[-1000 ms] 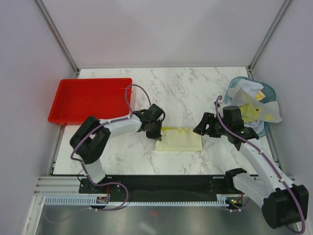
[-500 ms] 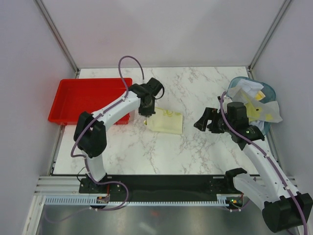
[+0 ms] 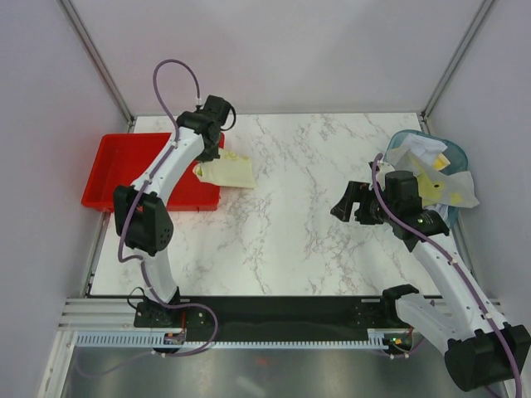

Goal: Fold and stack the towels
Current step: Neatly place the folded towel into the bin

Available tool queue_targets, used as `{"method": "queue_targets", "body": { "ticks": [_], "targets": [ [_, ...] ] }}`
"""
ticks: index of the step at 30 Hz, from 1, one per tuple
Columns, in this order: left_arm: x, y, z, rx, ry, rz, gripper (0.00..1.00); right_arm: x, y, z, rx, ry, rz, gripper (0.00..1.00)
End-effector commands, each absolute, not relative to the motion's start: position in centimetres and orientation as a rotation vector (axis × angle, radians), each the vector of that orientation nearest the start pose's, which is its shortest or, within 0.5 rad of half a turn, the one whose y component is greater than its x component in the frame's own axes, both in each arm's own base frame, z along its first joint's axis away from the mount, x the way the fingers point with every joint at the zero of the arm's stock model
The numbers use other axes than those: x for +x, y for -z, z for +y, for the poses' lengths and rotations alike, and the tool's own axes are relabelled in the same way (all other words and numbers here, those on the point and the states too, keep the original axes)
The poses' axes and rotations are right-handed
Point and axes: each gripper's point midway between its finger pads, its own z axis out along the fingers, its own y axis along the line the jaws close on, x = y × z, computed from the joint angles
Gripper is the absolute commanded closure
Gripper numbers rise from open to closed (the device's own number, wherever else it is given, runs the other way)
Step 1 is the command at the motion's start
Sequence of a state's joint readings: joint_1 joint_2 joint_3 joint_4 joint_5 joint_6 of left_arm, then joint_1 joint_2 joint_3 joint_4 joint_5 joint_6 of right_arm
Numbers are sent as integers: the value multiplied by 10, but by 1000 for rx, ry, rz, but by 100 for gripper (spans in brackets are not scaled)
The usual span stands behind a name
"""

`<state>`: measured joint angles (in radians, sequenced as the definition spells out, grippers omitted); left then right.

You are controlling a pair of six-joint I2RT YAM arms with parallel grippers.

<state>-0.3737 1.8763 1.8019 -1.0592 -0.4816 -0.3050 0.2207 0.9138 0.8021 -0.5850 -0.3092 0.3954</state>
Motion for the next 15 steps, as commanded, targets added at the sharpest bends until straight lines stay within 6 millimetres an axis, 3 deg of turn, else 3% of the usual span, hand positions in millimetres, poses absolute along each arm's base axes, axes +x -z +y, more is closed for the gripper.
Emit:
{"method": "queue_targets", "body": {
  "ticks": [1, 7, 15],
  "targets": [
    [438, -189, -45, -63, -536, 2488, 98, 252, -188, 122, 11, -629, 2277, 10],
    [457, -171, -6, -111, -571, 2517, 98, 256, -190, 117, 14, -589, 2278, 9],
    [462, -117, 24, -177, -501, 2608, 98, 260, -196, 116, 10, -570, 2268, 8]
  ]
}}
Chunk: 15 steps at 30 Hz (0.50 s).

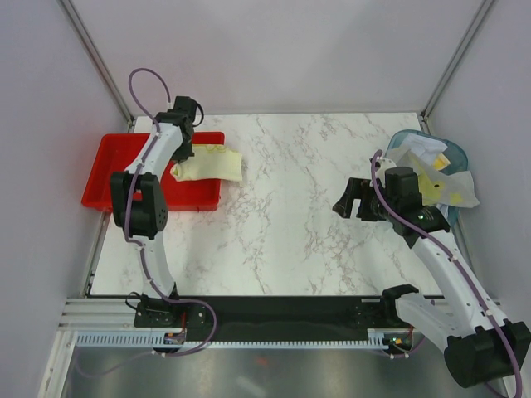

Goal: Fold and stack the towels
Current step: Neatly place the folded towel into the bin

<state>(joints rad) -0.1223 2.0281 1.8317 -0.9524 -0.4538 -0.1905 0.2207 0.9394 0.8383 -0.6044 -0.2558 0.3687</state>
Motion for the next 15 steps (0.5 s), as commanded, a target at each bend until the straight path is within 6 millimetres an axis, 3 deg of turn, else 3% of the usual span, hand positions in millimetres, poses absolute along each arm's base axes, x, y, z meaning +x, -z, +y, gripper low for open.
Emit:
{"method": "queue_targets", "body": {
  "ticks": [1, 8, 10, 11, 12, 15],
  "targets": [
    [463, -110, 27, -170, -501, 2621, 98, 261, -196, 115, 11, -567, 2265, 8],
    [467, -92, 46, -212, -476, 2638, 98, 261, -200, 117, 1, -580, 2262, 6],
    [465, -86, 59, -251, -474, 2646, 98, 261, -200, 118, -3, -583, 2259, 6],
    [466, -84, 55, -248, -441, 2652, 98, 259, -200, 118, -3, -586, 2255, 6],
    [464, -78, 71, -297, -442, 2662, 98, 260, -201, 117, -5, -585, 2247, 5],
    [462, -63, 77, -297, -465, 2696, 98, 259, -203, 118, -7, -591, 2233, 5]
  ]
}}
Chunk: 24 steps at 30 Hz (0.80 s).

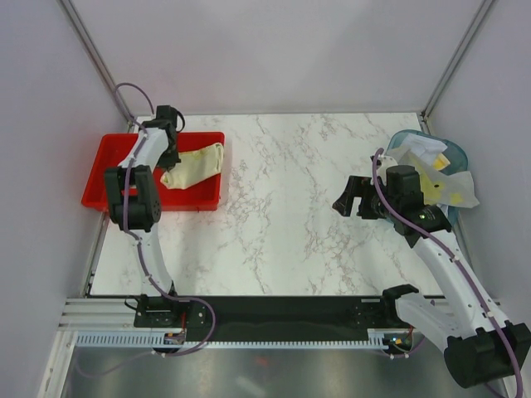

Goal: Fold and stack the towels
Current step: Neatly place the folded towel into the bin

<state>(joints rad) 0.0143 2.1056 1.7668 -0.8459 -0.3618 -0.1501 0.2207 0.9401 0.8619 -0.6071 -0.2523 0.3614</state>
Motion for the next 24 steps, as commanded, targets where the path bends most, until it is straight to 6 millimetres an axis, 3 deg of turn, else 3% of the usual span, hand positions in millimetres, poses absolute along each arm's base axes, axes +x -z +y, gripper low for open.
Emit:
{"method": "queue_targets", "body": {
  "ticks": [1, 8, 12, 18, 22, 24],
  "targets": [
    [462, -60, 78, -299, -471, 2701, 98, 259, -203, 118, -8, -596, 2230, 5],
    [465, -42, 101, -342, -558, 2719, 98, 260, -205, 122, -21, -619, 2228, 5],
    [476, -54, 121, -387, -631, 2662, 96, 261, -205, 123, -21, -623, 2229, 5],
    [492, -46, 141, -424, -654, 2644, 90, 264, -201, 124, -14, -622, 2251, 5],
    [488, -41, 154, -453, -729, 2646, 73, 267, -198, 123, -7, -613, 2263, 5],
    [490, -50, 157, -485, -722, 2619, 58, 269, -199, 123, 0, -608, 2263, 4]
  ]
}}
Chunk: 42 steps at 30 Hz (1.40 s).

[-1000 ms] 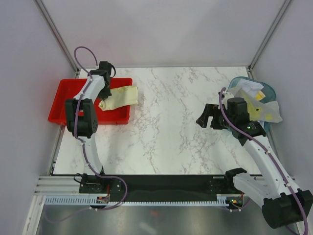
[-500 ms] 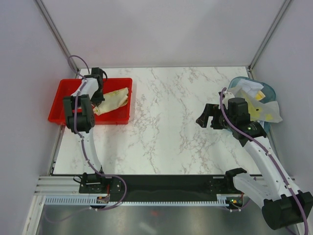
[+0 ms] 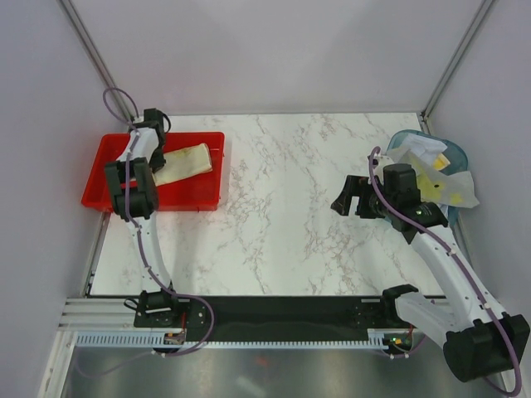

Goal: Fold and stack the towels
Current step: Neatly place the folded towel into the bin

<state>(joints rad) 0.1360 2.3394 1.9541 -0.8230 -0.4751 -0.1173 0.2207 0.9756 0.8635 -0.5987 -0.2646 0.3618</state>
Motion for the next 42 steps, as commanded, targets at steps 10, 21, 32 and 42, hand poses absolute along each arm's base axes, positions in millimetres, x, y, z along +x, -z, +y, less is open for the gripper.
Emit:
{"method": "queue_targets", "body": {
  "ticks": [10, 21, 32, 42],
  "targets": [
    [503, -167, 122, -522, -589, 2375, 19, 272, -233, 126, 61, -656, 2183, 3],
    [501, -84, 25, -381, -253, 2584, 26, 268, -256, 122, 91, -654, 2130, 3],
    [495, -54, 19, -225, -215, 2635, 42, 269, -260, 122, 89, -656, 2118, 4],
    [518, -123, 7, -173, -149, 2483, 36, 278, -270, 116, 106, -610, 2095, 4]
  ]
}}
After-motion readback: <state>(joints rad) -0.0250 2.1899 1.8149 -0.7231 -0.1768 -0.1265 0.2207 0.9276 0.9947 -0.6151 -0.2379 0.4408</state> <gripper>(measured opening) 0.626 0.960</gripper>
